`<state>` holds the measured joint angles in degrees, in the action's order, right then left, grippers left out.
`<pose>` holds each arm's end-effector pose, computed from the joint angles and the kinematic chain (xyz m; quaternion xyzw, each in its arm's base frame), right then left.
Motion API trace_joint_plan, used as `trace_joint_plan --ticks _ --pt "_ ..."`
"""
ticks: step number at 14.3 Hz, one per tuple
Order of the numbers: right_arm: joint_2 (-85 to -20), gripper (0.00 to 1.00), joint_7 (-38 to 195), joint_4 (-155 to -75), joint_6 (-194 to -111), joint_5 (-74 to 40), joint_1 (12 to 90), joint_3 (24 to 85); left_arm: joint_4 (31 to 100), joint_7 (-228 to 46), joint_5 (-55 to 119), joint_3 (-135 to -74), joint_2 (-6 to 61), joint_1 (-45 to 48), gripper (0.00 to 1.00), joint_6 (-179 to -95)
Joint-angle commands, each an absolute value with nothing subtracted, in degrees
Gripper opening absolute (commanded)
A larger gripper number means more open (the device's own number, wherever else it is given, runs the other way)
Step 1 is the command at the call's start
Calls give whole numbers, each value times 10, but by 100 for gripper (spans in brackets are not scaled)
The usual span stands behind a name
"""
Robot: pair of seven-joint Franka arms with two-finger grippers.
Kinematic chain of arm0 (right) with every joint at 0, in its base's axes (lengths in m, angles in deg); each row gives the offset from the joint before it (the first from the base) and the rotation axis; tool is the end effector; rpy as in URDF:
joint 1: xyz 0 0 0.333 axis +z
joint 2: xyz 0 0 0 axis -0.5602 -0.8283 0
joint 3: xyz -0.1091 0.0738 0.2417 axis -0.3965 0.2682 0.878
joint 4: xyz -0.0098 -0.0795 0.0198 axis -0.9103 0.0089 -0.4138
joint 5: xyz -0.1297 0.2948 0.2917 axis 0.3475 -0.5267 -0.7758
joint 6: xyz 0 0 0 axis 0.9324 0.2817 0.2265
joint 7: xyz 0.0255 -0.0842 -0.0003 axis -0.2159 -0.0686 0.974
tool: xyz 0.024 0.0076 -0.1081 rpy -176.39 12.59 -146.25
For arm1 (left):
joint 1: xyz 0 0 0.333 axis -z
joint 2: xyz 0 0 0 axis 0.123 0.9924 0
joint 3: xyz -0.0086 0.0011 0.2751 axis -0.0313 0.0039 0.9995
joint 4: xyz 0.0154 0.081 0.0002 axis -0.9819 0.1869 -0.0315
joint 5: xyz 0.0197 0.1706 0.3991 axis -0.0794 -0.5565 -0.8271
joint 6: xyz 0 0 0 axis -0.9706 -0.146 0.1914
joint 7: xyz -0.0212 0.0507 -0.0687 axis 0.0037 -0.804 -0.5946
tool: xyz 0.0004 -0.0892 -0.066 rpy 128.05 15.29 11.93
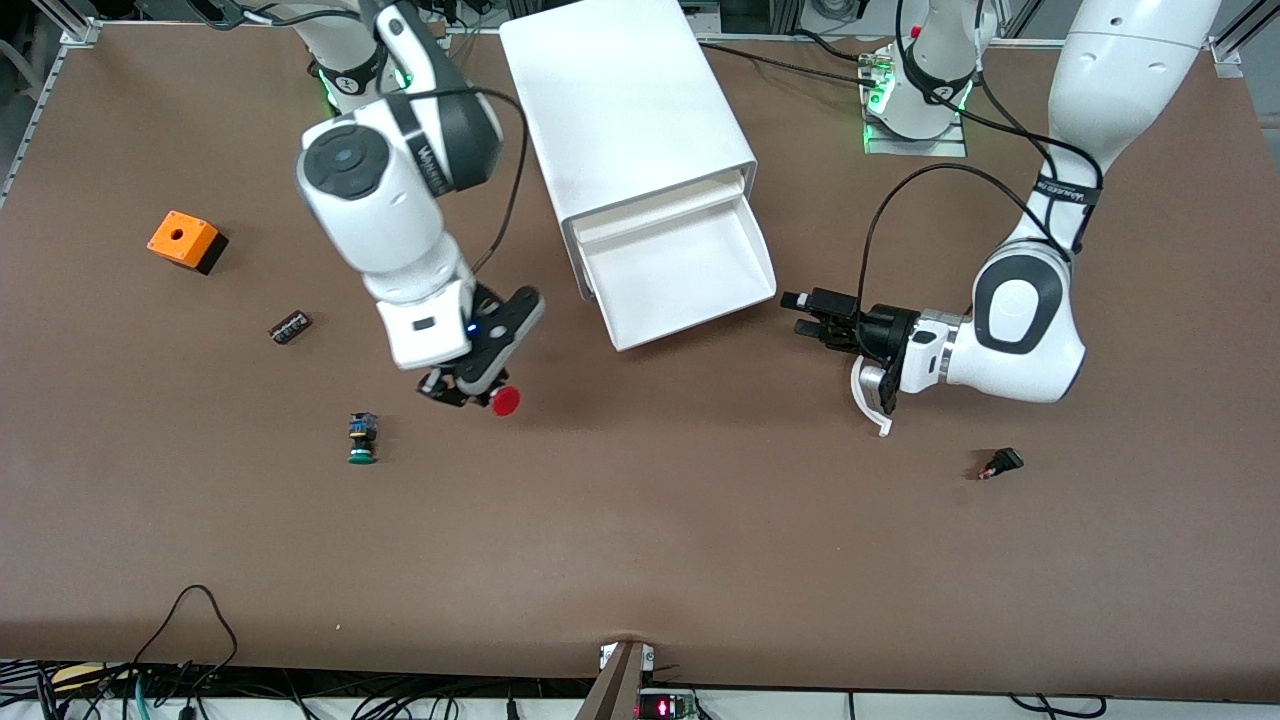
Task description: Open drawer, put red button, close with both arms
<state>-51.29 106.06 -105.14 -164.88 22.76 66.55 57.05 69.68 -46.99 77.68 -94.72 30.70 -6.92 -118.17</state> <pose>0.6281 0.3607 0.3923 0.8393 0.5249 0.1375 0.0338 0.5945 -0.1684 0.2020 0.8411 -0.1479 -0.1461 0.4993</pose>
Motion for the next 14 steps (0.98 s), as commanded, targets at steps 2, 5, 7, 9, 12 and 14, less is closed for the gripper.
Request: trace_joint_plan --ticks 2,5,7,9,12,14 --pt "-513 29 1073 -1043 -1636 281 709 565 652 -542 619 -950 277 -78 100 -1176" --pt "-522 29 1075 -1036 -1636 287 740 565 641 -587 503 -950 250 -79 100 -1174" --pt "-526 29 1076 -1035 -1636 287 759 565 630 -599 431 -949 233 -82 100 -1155" --pt "-526 29 1094 -1035 -1636 287 775 564 595 -638 359 -949 224 -88 100 -1123" --pt "-529 26 1128 -1033 -1634 287 796 563 529 -698 264 -953 221 -88 100 -1069" --pt "-535 26 1147 -1032 -1632 287 816 563 491 -724 213 -960 213 -85 100 -1053"
